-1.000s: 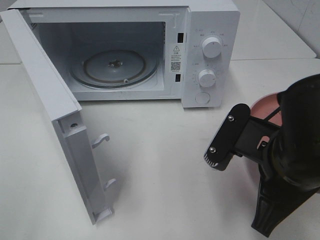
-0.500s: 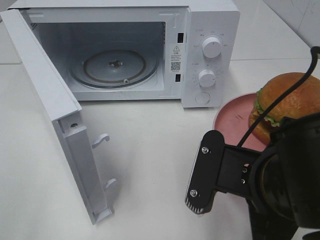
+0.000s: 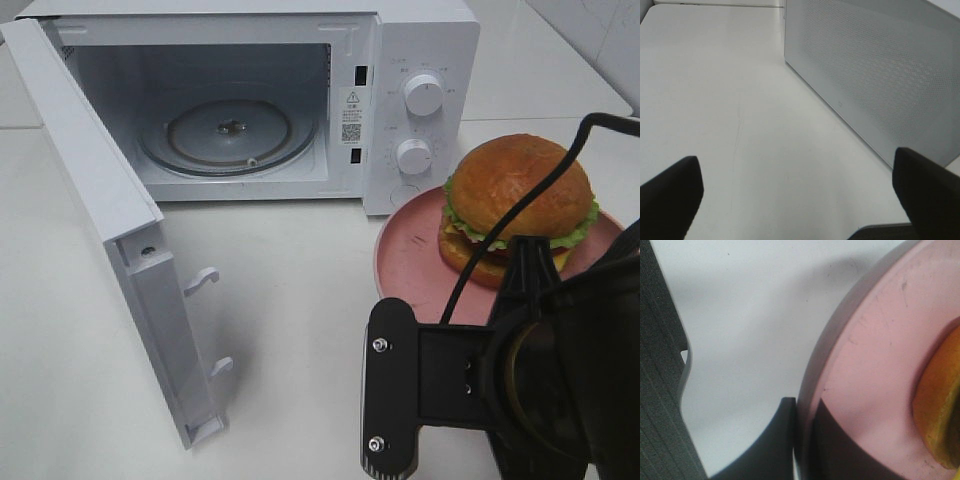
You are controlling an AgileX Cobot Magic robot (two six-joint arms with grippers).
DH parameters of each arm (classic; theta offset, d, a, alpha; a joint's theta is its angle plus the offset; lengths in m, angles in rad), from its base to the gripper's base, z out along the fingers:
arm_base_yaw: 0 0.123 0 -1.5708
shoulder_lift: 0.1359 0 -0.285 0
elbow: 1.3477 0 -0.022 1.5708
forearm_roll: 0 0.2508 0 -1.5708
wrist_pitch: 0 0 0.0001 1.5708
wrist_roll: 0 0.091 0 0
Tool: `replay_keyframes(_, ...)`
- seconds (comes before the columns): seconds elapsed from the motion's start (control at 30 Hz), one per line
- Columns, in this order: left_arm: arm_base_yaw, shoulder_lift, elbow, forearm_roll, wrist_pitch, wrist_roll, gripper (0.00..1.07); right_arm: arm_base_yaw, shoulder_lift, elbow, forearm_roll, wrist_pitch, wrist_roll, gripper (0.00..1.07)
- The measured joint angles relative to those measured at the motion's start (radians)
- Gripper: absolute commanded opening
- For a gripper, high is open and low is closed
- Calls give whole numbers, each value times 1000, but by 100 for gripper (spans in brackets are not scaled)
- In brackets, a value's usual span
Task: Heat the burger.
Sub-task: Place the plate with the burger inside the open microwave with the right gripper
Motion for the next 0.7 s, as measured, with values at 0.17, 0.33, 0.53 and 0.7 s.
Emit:
replay_keyframes(0.17,0,0,0,0,0,0,98,1,0,0,-11,-43,-84,0)
replay_keyframes(0.33,0,0,0,0,0,0,98,1,0,0,-12,-80,-173,0)
replay_keyframes(0.53,0,0,0,0,0,0,98,1,0,0,-13,-132,-273,0)
replay_keyframes(0.7,0,0,0,0,0,0,98,1,0,0,-25,-164,-350,0)
